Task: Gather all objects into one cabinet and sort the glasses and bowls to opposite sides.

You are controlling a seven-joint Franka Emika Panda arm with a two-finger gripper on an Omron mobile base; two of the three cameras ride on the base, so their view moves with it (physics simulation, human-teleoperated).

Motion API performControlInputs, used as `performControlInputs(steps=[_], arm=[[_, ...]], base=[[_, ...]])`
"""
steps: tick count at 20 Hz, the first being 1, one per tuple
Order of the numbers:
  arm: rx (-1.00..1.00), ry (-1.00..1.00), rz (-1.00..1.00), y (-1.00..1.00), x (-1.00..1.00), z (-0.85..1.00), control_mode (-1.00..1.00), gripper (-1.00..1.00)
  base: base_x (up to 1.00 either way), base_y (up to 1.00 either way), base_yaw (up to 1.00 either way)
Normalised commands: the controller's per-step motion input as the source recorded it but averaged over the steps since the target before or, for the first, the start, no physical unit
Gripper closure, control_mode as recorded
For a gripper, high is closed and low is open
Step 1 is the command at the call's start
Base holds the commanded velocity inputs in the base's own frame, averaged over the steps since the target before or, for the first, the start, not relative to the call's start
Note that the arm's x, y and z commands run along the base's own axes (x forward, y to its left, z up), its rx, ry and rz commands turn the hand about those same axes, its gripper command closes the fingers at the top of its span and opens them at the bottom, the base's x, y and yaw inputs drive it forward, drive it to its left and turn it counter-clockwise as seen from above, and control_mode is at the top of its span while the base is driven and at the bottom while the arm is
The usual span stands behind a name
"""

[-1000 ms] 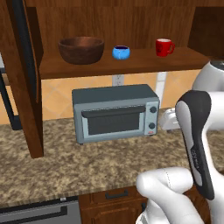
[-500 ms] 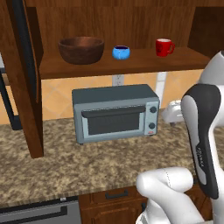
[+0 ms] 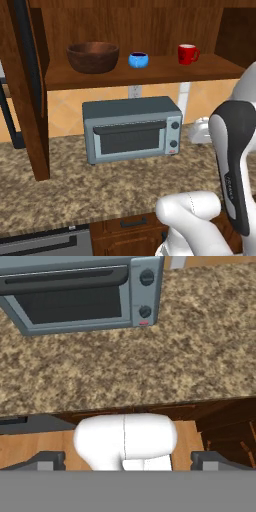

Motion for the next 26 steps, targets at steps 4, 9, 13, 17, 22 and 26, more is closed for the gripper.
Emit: performControlInputs(steps=[4, 9, 13, 17, 22, 26], arm=[[0.0, 0.01, 0.0, 0.01, -0.19, -0.04, -1.0, -1.0], [0.0, 0.01, 0.0, 0.0, 0.0, 0.0, -1.0, -1.0], [0.0, 0.0, 0.0, 0.0, 0.0, 0.0, 1.0, -1.0], [0.0, 0.0, 0.0, 0.0, 0.0, 0.0, 1.0, -1.0], [0.0, 0.0, 0.0, 0.0, 0.0, 0.0, 1.0, -1.0], [0.0, 0.0, 0.0, 0.0, 0.0, 0.0, 1.0, -1.0]], base=[[0.0, 0.0, 0.0], [0.0, 0.0, 0.0], [-0.06, 0.0, 0.0], [-0.81, 0.0, -0.01], [-1.0, 0.0, 0.0], [-0.97, 0.14, 0.03]])
